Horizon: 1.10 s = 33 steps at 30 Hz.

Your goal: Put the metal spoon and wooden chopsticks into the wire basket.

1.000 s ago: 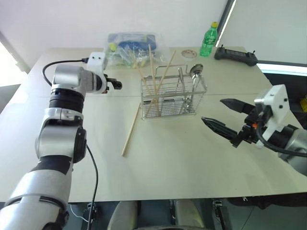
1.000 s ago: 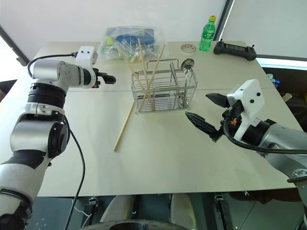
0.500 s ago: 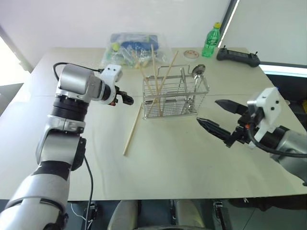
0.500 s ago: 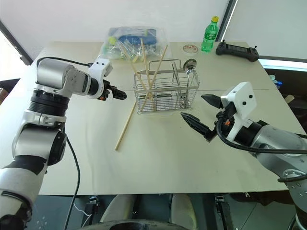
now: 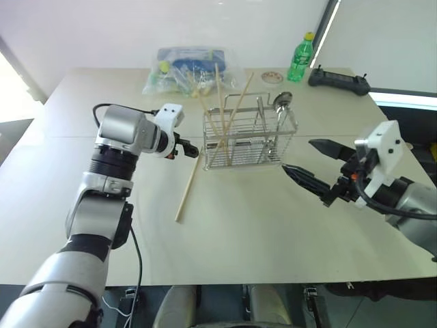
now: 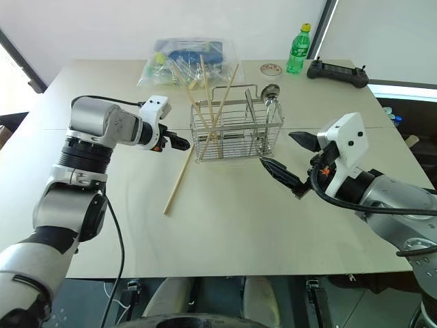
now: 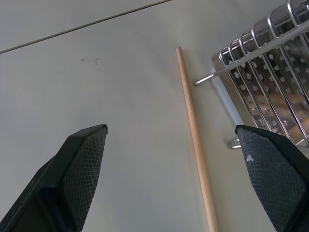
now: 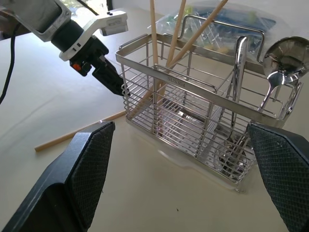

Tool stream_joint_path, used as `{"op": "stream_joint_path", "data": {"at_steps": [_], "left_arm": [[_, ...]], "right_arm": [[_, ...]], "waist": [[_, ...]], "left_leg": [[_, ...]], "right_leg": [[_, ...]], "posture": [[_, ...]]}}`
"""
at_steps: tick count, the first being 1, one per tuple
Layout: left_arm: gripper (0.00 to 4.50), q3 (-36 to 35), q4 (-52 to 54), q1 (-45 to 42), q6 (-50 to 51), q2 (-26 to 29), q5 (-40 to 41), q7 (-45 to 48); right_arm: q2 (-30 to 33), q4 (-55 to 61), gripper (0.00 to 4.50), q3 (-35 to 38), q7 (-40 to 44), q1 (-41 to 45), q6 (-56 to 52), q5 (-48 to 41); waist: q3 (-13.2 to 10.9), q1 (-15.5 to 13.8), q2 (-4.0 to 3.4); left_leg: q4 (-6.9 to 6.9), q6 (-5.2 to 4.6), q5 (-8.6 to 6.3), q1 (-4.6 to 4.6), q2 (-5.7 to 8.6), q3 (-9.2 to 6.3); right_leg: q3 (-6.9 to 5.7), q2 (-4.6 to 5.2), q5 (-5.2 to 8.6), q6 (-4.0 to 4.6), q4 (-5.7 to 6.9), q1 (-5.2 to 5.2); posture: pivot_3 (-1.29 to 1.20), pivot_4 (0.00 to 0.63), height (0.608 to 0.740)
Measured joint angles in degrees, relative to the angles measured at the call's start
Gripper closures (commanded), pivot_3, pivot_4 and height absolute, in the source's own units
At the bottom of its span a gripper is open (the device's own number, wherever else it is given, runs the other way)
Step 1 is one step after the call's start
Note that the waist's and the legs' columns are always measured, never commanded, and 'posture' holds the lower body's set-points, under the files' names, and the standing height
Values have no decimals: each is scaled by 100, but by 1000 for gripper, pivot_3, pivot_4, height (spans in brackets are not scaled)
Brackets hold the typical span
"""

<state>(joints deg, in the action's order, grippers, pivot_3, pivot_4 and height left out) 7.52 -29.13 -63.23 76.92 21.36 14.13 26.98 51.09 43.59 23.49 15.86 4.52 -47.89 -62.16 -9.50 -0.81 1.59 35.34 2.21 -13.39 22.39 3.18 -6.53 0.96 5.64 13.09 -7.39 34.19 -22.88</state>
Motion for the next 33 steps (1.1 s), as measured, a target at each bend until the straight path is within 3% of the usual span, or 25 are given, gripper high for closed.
{"op": "stream_joint_path", "data": {"at_steps": [18,21,26,33], "left_arm": [[25,383,-2044,-459,-1926,-682,-898,181],[927,400,-2187,-488,-2076,-700,-1039,234],[3438,388,-2344,-514,-2217,-666,-1204,270],[3438,220,-2501,-579,-2213,-652,-1238,280]], "right_arm": [[-253,314,0,355,-396,-510,88,-39],[-263,349,0,391,-438,-522,92,-83],[-268,348,0,408,-481,-582,93,-144],[-267,341,0,450,-525,-577,102,-225]], "waist": [[9,-16,-15],[10,-13,-17],[11,-10,-18],[11,-1,-18]], "left_leg": [[25,-1,0,-10,0,-3],[26,-1,-1,-12,0,-3],[25,-5,-3,-9,1,-3],[26,-6,-4,-9,3,-3]], "right_leg": [[-5,1,1,1,-2,27],[-5,2,1,1,-2,30],[-6,4,1,-3,-4,28],[-6,9,2,-6,-2,29]], "posture": [[0,150,726],[0,150,726],[0,150,726],[0,150,726]]}}
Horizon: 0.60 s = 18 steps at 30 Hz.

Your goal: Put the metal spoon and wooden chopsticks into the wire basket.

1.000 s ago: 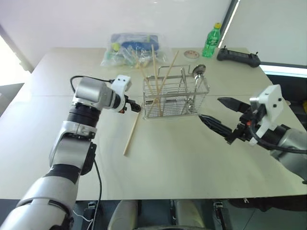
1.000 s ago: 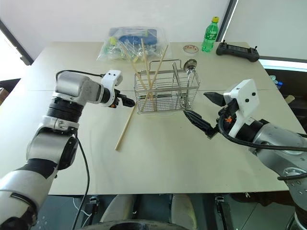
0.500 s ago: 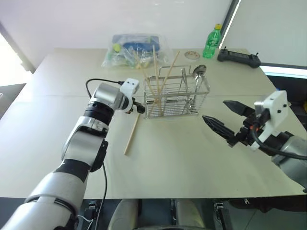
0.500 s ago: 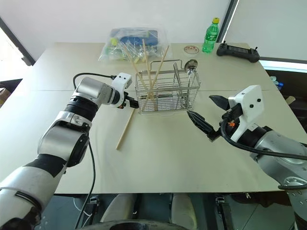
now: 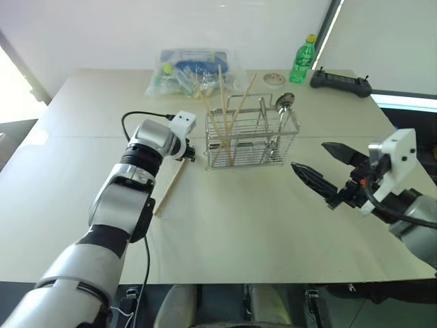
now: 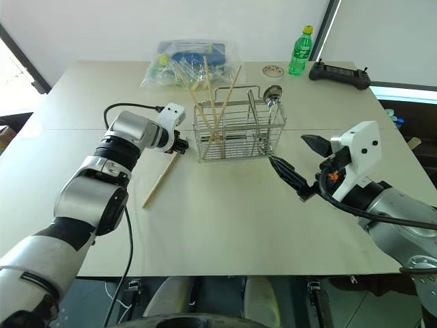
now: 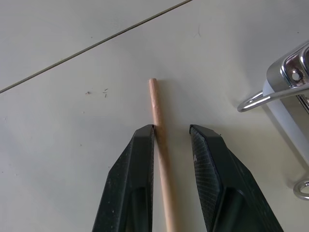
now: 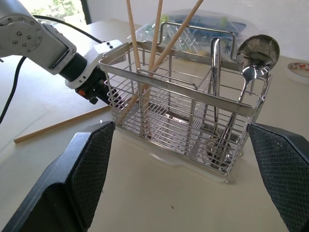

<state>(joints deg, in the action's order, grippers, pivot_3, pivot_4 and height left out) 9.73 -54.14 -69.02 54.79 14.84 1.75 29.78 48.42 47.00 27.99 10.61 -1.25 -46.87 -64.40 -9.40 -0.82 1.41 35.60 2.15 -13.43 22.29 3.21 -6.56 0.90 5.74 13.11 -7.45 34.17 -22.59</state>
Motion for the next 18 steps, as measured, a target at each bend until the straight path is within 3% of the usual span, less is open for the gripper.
{"op": "stream_joint_path", "data": {"at_steps": [15,18], "left_arm": [[3438,-442,-179,26,-85,64,13,-92],[4304,-482,-213,30,-140,64,7,-156]], "right_arm": [[60,-194,0,-62,100,410,61,11],[66,-244,0,-84,126,453,60,16]], "waist": [[2,15,-3],[3,12,-5]], "left_leg": [[0,0,0,-8,-1,2],[-1,0,0,-9,-2,3]], "right_leg": [[-1,-4,-1,0,4,1],[0,-4,-1,0,4,2]], "posture": [[0,150,726],[0,150,726]]}}
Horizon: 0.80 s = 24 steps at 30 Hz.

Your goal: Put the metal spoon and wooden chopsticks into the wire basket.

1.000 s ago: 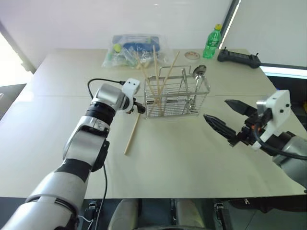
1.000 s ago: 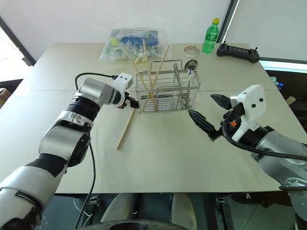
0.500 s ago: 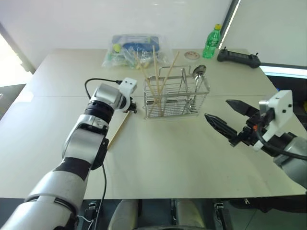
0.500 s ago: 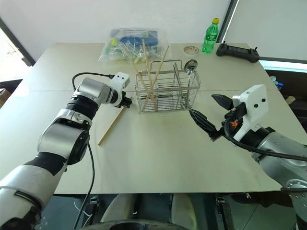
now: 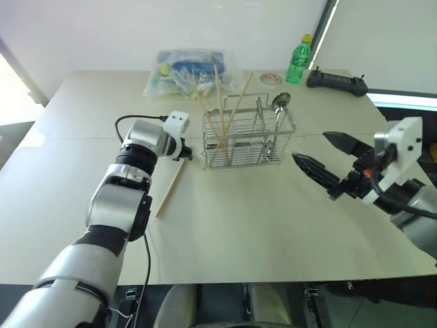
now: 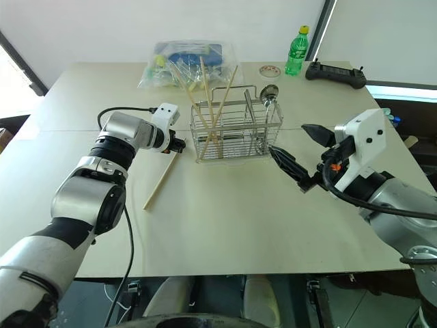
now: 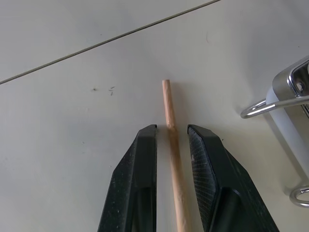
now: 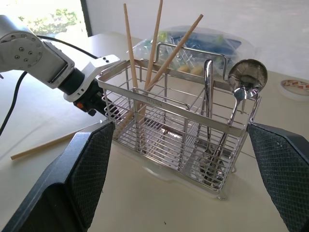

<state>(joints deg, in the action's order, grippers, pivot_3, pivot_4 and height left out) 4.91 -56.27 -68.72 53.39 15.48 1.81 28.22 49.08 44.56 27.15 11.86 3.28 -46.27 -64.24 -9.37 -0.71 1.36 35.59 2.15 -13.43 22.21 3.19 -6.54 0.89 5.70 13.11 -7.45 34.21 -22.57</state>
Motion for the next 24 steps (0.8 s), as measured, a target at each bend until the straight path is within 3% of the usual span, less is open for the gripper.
{"op": "stream_joint_path", "data": {"at_steps": [1,11,15,18,24], "left_arm": [[4465,-28,-8,3,-13,4,1,-31],[4465,-248,5,2,43,13,40,-103],[4465,-1032,4,-44,-277,153,394,-616],[4465,-1926,200,-427,-1131,447,836,-1162],[4465,-2962,1900,-998,-2282,776,1847,-1076]], "right_arm": [[0,-3,0,-4,12,13,0,1],[29,-102,0,-151,100,142,-2,18],[146,-102,0,-151,156,136,-31,-1],[207,-106,0,-150,192,133,-99,-31],[268,-191,0,-147,199,141,-153,-133]], "waist": [[0,-1,0],[-1,-1,1],[-10,12,12],[-16,-3,21],[-14,-2,18]], "left_leg": [[0,0,0,0,0,-1],[-2,0,0,4,1,-1],[-2,0,0,23,-4,-2],[-7,2,0,33,-4,-1],[-29,2,0,29,4,13]], "right_leg": [[0,0,0,0,0,0],[0,0,0,0,-1,-4],[0,-2,-1,0,3,-30],[0,-2,-2,1,0,-41],[3,22,-4,-4,-9,-40]], "posture": [[0,150,726],[0,150,726],[0,150,726],[0,150,726],[0,150,726]]}}
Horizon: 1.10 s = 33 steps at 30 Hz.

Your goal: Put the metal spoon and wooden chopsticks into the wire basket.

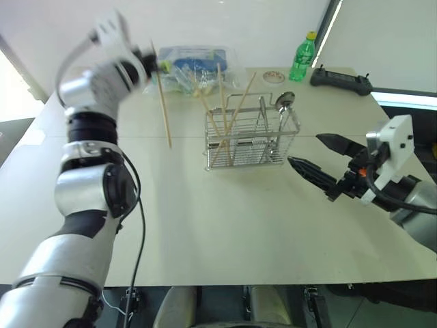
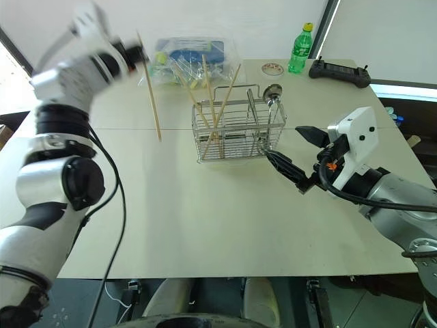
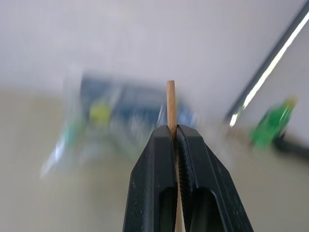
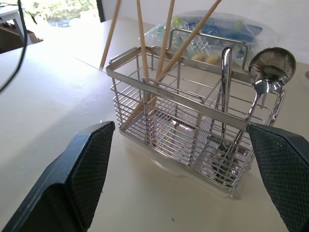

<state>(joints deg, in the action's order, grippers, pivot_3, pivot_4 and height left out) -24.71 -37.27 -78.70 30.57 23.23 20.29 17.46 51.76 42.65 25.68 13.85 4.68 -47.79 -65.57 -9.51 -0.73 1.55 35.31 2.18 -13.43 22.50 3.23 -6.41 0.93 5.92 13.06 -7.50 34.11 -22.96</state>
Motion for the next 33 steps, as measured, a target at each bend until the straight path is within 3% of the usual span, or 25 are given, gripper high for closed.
{"op": "stream_joint_path", "data": {"at_steps": [7,18,26,29,33], "left_arm": [[4465,99,2007,2,72,-82,935,718],[4465,1234,2970,1107,414,-1126,1129,450],[4465,1652,3414,1907,391,-1191,992,470],[3540,1761,3464,2054,385,-1196,947,548],[1520,1751,3537,2054,394,-1217,991,564]], "right_arm": [[0,-35,0,0,1,-3,-10,1],[-121,-6,0,-1,-262,-35,-6,-75],[-124,119,0,193,-555,-244,2,-257],[-122,120,0,196,-577,-251,3,-318],[-113,115,0,197,-576,-248,3,-327]], "waist": [[0,-15,-1],[2,8,-4],[3,-5,-6],[3,-10,-6],[3,-10,-6]], "left_leg": [[10,3,3,-17,3,-10],[31,-3,0,-9,0,-6],[36,-6,-2,-10,-1,-5],[46,-6,-2,-11,-2,-6],[47,-9,-3,-11,-2,-6]], "right_leg": [[-3,-9,2,1,2,28],[6,-23,1,3,7,22],[6,-26,4,10,3,27],[5,-26,12,30,2,35],[5,-26,12,29,-1,36]], "posture": [[0,150,726],[0,150,726],[0,150,726],[0,150,726],[0,150,726]]}}
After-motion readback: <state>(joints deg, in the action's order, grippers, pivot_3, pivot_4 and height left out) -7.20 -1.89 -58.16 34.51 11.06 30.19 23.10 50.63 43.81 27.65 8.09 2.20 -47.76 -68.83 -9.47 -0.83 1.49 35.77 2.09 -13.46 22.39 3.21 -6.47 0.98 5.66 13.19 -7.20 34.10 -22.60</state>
